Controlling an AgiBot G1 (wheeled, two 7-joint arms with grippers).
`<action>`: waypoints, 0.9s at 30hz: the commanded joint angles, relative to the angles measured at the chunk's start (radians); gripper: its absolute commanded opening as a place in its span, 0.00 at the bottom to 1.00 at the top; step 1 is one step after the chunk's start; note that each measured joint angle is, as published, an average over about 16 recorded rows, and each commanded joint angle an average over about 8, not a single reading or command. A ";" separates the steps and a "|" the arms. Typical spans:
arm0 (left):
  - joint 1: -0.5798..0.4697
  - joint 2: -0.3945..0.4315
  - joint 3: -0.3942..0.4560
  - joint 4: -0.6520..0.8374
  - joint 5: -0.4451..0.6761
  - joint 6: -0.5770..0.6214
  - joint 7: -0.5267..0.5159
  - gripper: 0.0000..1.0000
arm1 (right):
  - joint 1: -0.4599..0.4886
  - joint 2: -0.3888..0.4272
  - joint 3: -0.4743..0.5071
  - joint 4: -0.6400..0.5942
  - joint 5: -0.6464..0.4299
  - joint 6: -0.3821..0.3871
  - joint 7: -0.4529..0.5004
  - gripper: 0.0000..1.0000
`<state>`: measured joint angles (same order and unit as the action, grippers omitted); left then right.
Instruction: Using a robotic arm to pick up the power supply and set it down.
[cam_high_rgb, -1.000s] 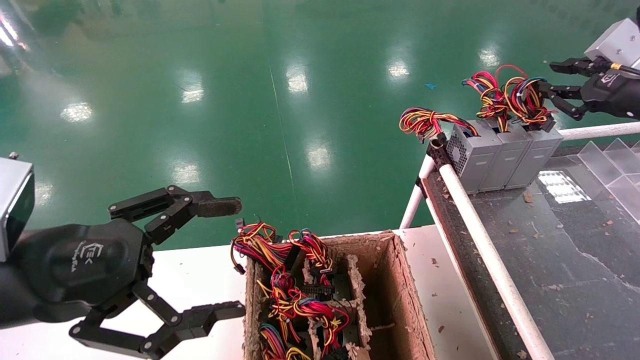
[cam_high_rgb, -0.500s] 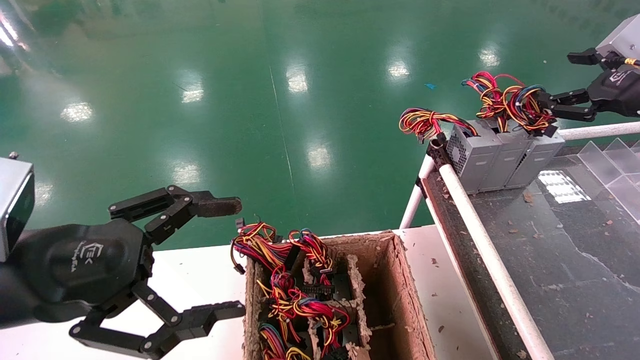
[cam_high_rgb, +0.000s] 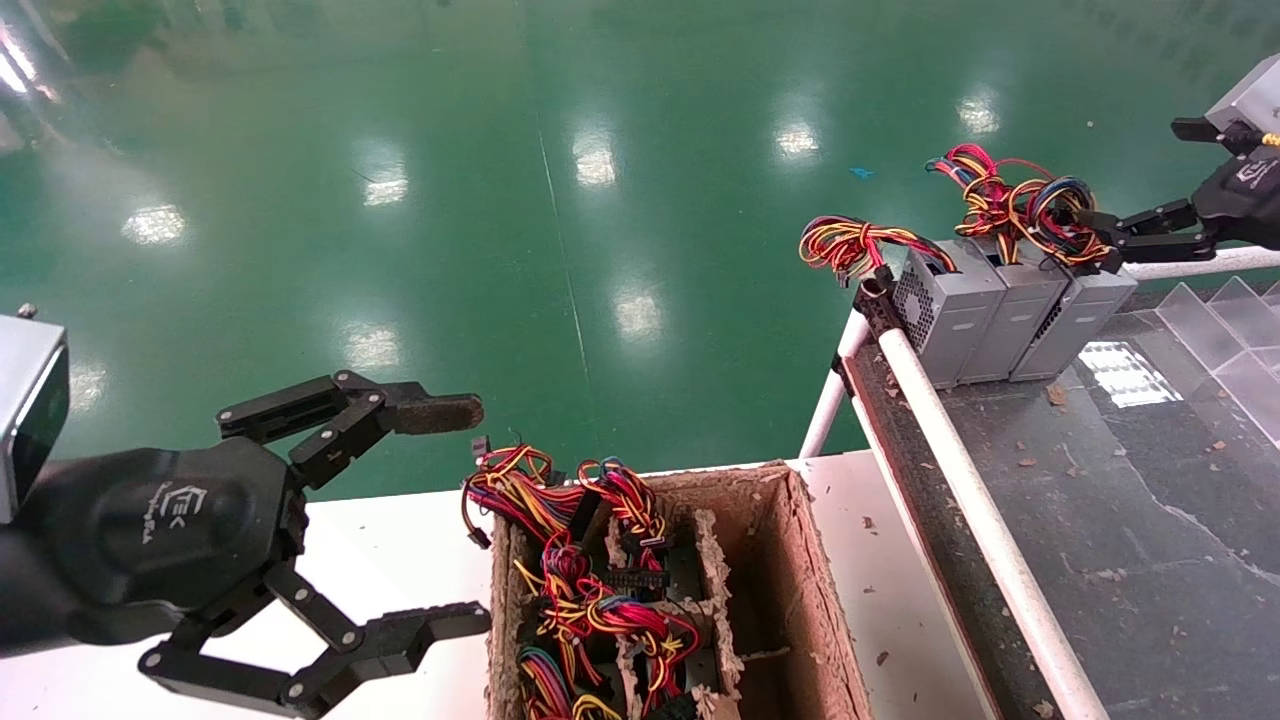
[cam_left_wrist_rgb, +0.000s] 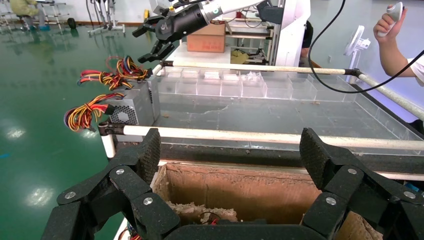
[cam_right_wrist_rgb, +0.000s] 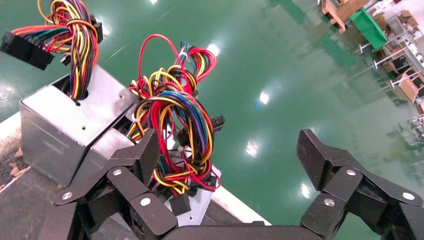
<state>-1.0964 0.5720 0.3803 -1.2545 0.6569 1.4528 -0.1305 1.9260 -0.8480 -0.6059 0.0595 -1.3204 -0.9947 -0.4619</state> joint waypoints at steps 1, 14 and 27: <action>0.000 0.000 0.000 0.000 0.000 0.000 0.000 1.00 | 0.005 0.001 -0.006 -0.005 -0.009 0.002 0.003 1.00; 0.000 0.000 0.000 0.000 0.000 0.000 0.000 1.00 | -0.013 0.070 0.102 0.055 0.156 -0.207 0.045 1.00; 0.000 0.000 0.000 0.000 0.000 0.000 0.000 1.00 | -0.201 0.108 0.153 0.317 0.254 -0.274 0.181 1.00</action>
<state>-1.0962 0.5720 0.3803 -1.2541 0.6568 1.4526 -0.1304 1.7248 -0.7402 -0.4528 0.3771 -1.0658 -1.2689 -0.2804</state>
